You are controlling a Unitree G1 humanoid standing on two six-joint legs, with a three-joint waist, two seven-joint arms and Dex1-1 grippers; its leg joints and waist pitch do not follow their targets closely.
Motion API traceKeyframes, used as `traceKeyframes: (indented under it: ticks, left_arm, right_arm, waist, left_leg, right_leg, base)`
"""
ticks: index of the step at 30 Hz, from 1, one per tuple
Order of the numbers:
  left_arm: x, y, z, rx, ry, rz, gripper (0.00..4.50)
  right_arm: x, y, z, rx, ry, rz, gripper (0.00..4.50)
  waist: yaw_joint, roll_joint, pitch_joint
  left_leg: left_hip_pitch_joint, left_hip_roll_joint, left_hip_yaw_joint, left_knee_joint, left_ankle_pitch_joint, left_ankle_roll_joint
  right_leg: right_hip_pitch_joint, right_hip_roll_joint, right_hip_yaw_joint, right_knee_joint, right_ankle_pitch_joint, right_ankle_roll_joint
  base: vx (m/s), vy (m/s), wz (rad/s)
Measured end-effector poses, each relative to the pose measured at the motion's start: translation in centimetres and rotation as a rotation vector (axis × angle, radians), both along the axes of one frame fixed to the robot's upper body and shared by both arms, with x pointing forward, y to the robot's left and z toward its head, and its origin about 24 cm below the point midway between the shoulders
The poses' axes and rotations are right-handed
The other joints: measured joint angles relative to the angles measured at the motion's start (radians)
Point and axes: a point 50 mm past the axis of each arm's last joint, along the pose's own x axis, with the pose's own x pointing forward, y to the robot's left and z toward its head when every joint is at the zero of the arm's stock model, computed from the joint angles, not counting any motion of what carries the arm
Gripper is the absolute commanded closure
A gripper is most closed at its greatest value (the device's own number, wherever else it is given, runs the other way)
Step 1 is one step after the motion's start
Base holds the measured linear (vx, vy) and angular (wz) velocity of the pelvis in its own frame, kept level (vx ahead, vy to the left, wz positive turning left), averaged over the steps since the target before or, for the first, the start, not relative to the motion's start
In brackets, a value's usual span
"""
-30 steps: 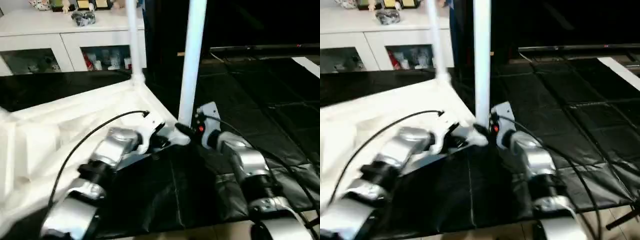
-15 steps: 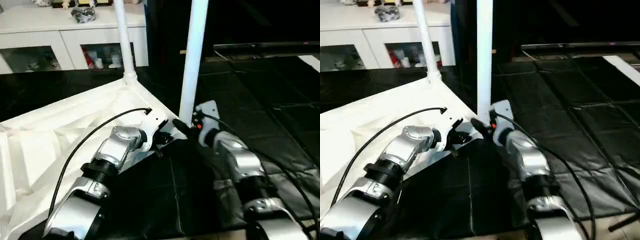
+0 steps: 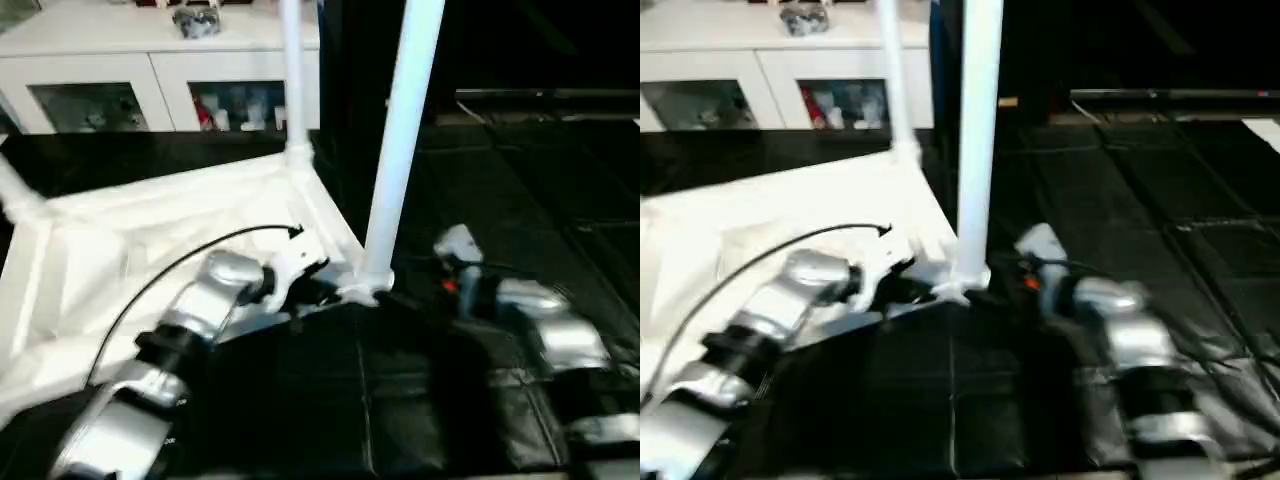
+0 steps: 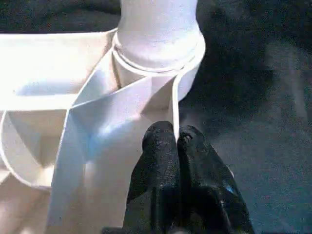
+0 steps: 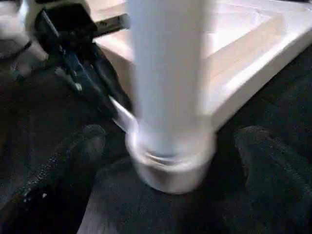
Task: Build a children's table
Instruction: Rotate leg to tighten
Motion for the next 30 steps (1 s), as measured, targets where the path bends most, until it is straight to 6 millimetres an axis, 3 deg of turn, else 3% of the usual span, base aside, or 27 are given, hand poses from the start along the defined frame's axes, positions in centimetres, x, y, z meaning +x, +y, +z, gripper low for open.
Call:
traceKeyframes:
  ticks: [4, 6, 13, 19, 30]
  left_arm:
    - [-0.9, 0.4, 0.2, 0.022, 0.014, -0.131, 4.50]
    - [-1.4, 0.5, 0.1, 0.024, 0.021, -0.187, 4.50]
    - [-2.1, 0.5, 0.3, 0.041, 0.035, -0.289, 4.50]
    - [-2.6, 0.7, 0.4, 0.053, 0.049, -0.354, 4.50]
    - [-3.1, 0.5, 0.5, 0.066, 0.054, -0.405, 4.50]
  right_arm:
    - [-0.6, -0.1, 1.0, -0.010, -0.040, 0.157, 0.01]
    - [-0.9, 0.2, 1.4, 0.009, -0.038, 0.235, 0.01]
    - [-1.8, 1.3, 0.8, 0.023, 0.046, 0.414, 0.01]
    - [-1.8, 2.3, 0.3, 0.030, 0.093, 0.488, 0.73]
    - [-2.1, 3.5, -0.2, 0.037, 0.131, 0.554, 1.57]
  waist:
    - [0.014, 0.000, 0.000]
    - [0.020, 0.000, 0.000]
    - [0.030, -0.001, 0.000]
    - [0.034, -0.001, 0.000]
    - [0.036, -0.001, 0.000]
  left_leg:
    - [0.001, 0.003, 0.004, 0.000, 0.000, 0.000]
    - [0.003, 0.011, 0.013, 0.001, 0.000, 0.000]
    - [0.000, 0.015, 0.016, 0.008, 0.000, 0.000]
    - [0.000, 0.015, 0.016, 0.008, 0.000, 0.000]
    - [-0.001, 0.015, 0.016, 0.009, 0.000, 0.000]
  right_leg:
    - [0.000, 0.000, 0.000, 0.001, 0.000, 0.000]
    - [0.000, 0.000, 0.002, 0.001, 0.000, 0.000]
    - [0.000, 0.000, 0.002, 0.002, 0.000, 0.000]
    - [0.000, 0.000, 0.002, 0.003, 0.000, 0.000]
    - [0.000, 0.000, 0.002, 0.003, 0.000, 0.000]
  base:
    - [0.000, 0.000, 0.00]
    - [0.000, 0.000, 0.00]
    - [0.000, 0.000, 0.00]
    - [0.000, 0.000, 0.00]
    - [0.000, 0.000, 0.00]
